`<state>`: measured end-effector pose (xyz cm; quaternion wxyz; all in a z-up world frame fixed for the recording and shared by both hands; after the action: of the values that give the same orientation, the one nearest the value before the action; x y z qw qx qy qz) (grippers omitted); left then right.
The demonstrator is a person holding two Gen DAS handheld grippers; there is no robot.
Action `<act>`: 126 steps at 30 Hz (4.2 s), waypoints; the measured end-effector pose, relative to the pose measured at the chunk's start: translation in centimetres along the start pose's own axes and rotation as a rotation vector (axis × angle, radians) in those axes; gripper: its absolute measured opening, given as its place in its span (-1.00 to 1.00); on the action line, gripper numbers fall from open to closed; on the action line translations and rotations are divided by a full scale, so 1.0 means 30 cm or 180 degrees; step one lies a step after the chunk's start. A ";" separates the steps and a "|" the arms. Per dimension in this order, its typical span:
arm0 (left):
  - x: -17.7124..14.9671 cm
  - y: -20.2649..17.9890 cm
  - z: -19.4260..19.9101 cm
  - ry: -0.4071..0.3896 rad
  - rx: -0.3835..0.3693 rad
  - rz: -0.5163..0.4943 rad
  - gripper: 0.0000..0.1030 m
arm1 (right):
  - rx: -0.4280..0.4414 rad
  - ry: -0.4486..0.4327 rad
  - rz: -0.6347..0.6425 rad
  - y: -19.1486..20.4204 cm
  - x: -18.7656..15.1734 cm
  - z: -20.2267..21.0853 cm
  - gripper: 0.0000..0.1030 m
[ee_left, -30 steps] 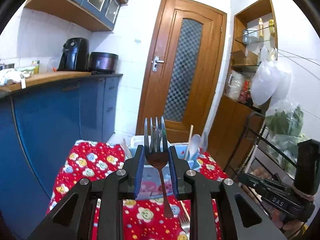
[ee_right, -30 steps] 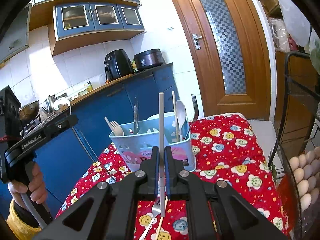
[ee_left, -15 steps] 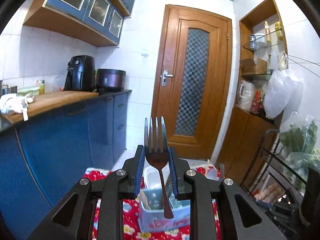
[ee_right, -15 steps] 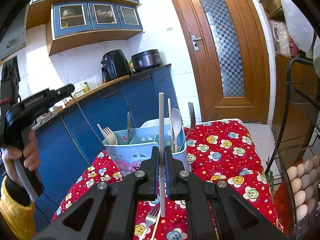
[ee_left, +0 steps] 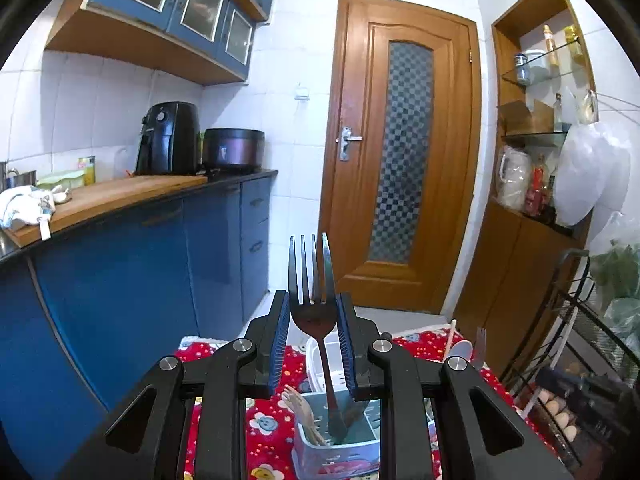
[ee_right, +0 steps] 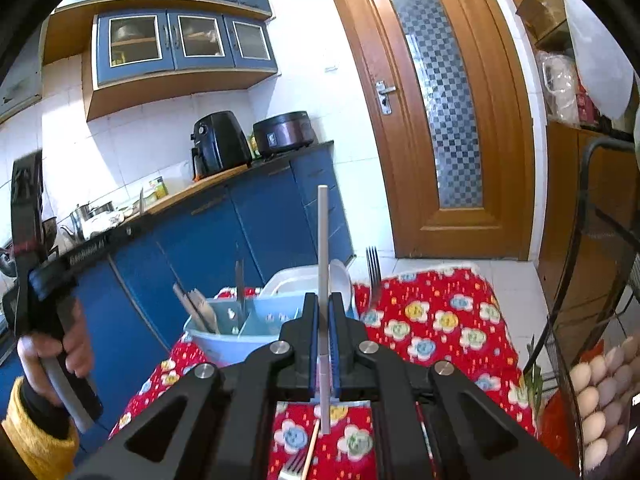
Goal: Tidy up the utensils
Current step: 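Lower the fork into the box with the left tool while the right tool lowers the chopstick, then open the left tool over the box while the right tool releases the chopstick, then move both tools down to the last silver fork and wooden chopstick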
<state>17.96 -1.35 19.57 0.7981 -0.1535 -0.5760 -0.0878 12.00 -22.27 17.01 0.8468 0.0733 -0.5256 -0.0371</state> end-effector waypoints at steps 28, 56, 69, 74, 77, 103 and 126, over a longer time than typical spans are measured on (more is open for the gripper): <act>-0.184 0.027 -0.181 0.0478 -0.0098 0.0104 -0.53 | -0.0098 0.0189 0.0172 0.060 0.007 -0.284 -0.87; -0.198 -0.049 0.000 0.0524 -0.0320 0.0155 -0.31 | -0.0041 0.0297 0.0039 0.041 -0.066 -0.084 -0.54; -0.316 -0.072 0.084 0.0722 -0.0343 0.0189 -0.30 | -0.0042 0.0754 0.0097 0.052 -0.263 -0.035 -0.54; -0.388 -0.069 0.098 0.0863 -0.0341 0.0250 -0.30 | -0.0039 0.0906 0.0040 0.045 -0.330 -0.033 -0.54; -0.428 -0.059 0.109 0.0920 -0.0311 0.0305 -0.30 | -0.0030 0.0962 0.0013 0.041 -0.359 -0.026 -0.54; -0.672 -0.012 0.122 0.1430 -0.0191 0.0584 -0.30 | 0.0019 0.1457 -0.0036 0.051 -0.554 -0.039 -0.53; -0.734 -0.002 0.106 0.1566 -0.0224 0.0700 -0.30 | -0.0158 0.1612 0.0396 0.115 -0.620 -0.115 -0.66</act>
<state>8.05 -1.11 -0.33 0.9130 -0.2168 -0.3412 -0.0553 6.77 -15.98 -0.39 0.9535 0.0269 -0.2993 0.0218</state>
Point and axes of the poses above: each gripper's, at about its wrist camera, not at the fingertips, and z roughly against the way its jaws point, y to its left, x to its top, the point moved 3 cm from there along -z, roughly the way its jaws point, and after that the axes turned 9 degrees about -x, right-handed, at the moved point
